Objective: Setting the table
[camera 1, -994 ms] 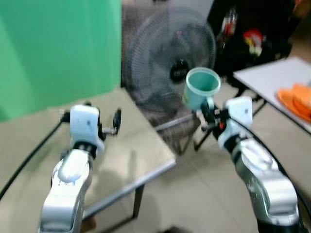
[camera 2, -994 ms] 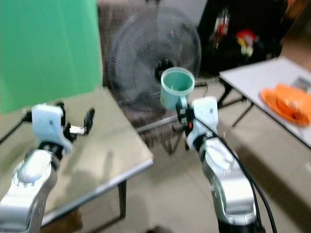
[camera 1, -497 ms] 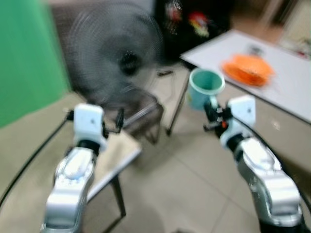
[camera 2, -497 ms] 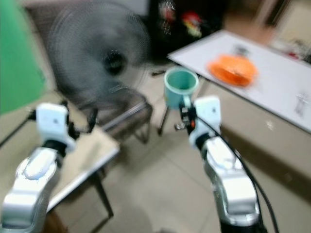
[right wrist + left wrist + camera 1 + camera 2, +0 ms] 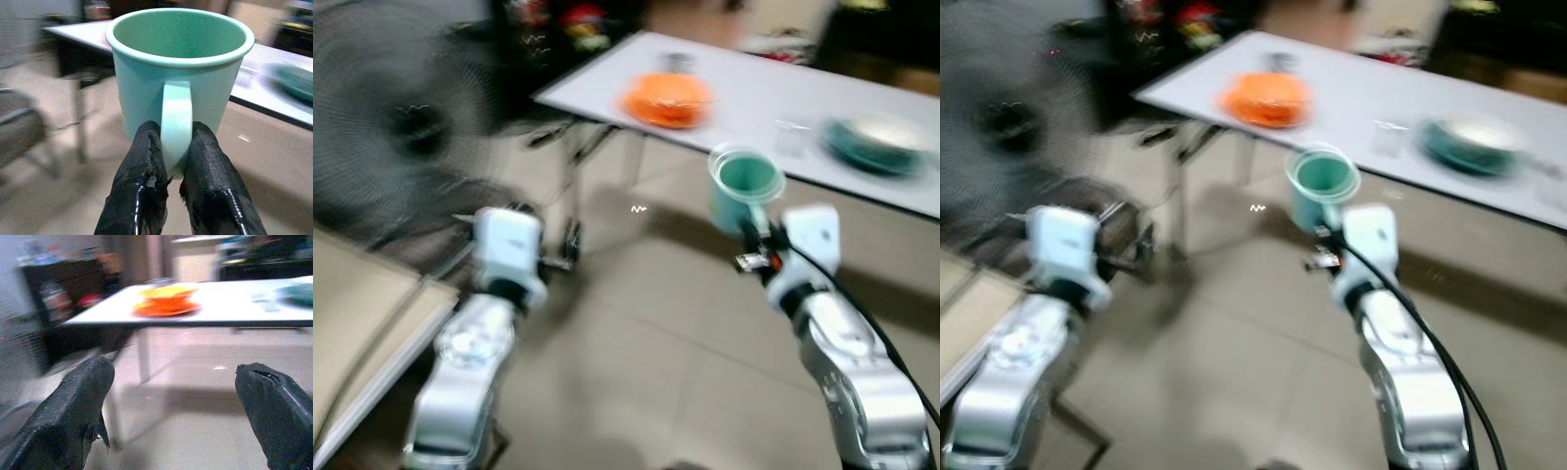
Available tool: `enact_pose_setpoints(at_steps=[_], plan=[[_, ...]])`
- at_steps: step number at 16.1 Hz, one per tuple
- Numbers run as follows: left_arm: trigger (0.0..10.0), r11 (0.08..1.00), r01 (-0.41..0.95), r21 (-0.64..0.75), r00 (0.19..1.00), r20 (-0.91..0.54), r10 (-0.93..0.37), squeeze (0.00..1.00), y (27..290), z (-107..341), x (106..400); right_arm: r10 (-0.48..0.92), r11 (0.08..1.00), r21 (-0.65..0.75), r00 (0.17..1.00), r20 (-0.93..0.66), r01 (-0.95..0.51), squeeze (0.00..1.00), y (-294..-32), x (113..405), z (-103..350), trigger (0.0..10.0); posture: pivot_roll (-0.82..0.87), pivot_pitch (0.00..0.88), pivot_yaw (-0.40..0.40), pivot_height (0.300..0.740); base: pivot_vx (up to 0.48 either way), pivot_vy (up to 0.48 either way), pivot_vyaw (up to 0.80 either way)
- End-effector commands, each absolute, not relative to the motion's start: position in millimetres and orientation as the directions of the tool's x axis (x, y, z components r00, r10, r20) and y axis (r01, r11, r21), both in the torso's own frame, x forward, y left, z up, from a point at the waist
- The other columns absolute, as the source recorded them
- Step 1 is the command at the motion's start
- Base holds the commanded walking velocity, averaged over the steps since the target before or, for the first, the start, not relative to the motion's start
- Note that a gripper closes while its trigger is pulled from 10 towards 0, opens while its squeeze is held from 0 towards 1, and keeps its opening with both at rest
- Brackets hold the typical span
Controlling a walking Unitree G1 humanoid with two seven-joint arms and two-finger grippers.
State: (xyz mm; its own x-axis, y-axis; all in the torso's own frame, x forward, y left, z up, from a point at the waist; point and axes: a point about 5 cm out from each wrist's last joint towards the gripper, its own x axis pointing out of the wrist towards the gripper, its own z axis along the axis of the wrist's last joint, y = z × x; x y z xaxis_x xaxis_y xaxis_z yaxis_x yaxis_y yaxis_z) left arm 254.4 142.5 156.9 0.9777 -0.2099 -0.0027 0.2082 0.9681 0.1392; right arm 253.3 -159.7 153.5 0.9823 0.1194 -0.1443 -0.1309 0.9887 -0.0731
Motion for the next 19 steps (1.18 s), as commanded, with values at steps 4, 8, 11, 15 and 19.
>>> enact_pose_setpoints(at_steps=[4, 8, 11, 15, 19], plan=[[10.0, 0.957, 0.243, 0.156, 0.97, -0.024, -0.243, 0.0, 146, 155, 252, 0.105, 0.99, -0.078, 0.987, -0.122, -0.115, 0.0, -160, 248, 157, 10.0, 0.0, 0.0, 0.023, 0.74, 0.0, 0.0, 0.0], [10.0, 0.953, 0.26, 0.155, 0.965, -0.014, -0.261, 0.0, 143, 157, 255, 0.044, 0.995, -0.079, 0.99, -0.134, -0.054, 0.0, -171, 248, 155, 10.0, -0.01, 0.0, 0.024, 0.74, 0.0, 0.0, -0.59], [10.0, 0.954, 0.266, 0.14, 0.964, -0.011, -0.267, 0.0, 142, 156, 255, 0.032, 0.995, -0.087, 0.99, -0.135, -0.044, 0.0, -173, 248, 155, 10.0, -0.01, 0.0, 0.019, 0.74, 0.085, 0.0, -0.53], [10.0, 0.951, 0.28, 0.132, 0.96, -0.011, -0.281, 0.0, 138, 156, 257, 0.01, 0.995, -0.099, 0.991, -0.135, -0.023, 0.0, -176, 249, 156, 10.0, -0.02, 0.0, 0.021, 0.74, 0.269, 0.0, -0.2], [10.0, 0.949, 0.287, 0.127, 0.958, -0.012, -0.288, 0.0, 138, 155, 258, -0.002, 0.996, -0.09, 0.992, -0.13, -0.01, 0.0, -177, 249, 157, 10.0, -0.03, 0.0, 0.023, 0.74, 0.279, 0.0, -0.8]])
